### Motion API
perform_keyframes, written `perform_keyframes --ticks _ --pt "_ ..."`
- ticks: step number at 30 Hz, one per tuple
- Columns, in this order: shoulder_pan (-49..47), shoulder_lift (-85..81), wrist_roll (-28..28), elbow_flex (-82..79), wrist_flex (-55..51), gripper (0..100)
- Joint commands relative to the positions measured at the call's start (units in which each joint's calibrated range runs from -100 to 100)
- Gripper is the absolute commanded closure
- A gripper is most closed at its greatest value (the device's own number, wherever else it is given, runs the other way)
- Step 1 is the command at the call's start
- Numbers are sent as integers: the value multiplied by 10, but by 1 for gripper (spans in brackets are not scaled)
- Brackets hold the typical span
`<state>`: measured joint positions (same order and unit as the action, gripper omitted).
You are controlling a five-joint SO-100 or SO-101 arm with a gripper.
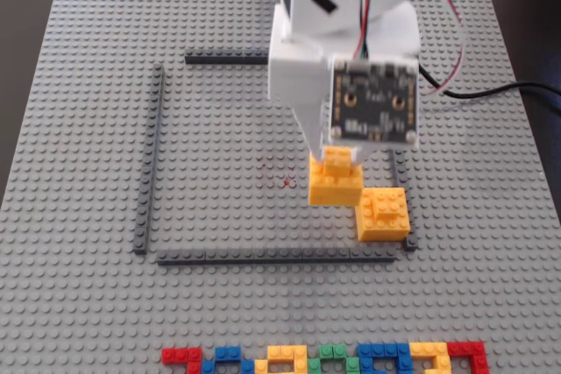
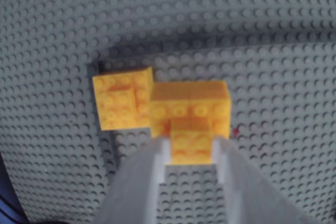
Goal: Grab the cube and place it into the grid
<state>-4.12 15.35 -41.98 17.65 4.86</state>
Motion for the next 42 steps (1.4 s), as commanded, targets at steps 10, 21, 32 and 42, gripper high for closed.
perform_keyframes --ticks 10,21,32,42 --pt "-4 26 2 6 16 94" --pt "-11 46 5 5 22 94" --pt "-14 53 6 -2 26 94" --pt "-12 53 1 -14 32 94"
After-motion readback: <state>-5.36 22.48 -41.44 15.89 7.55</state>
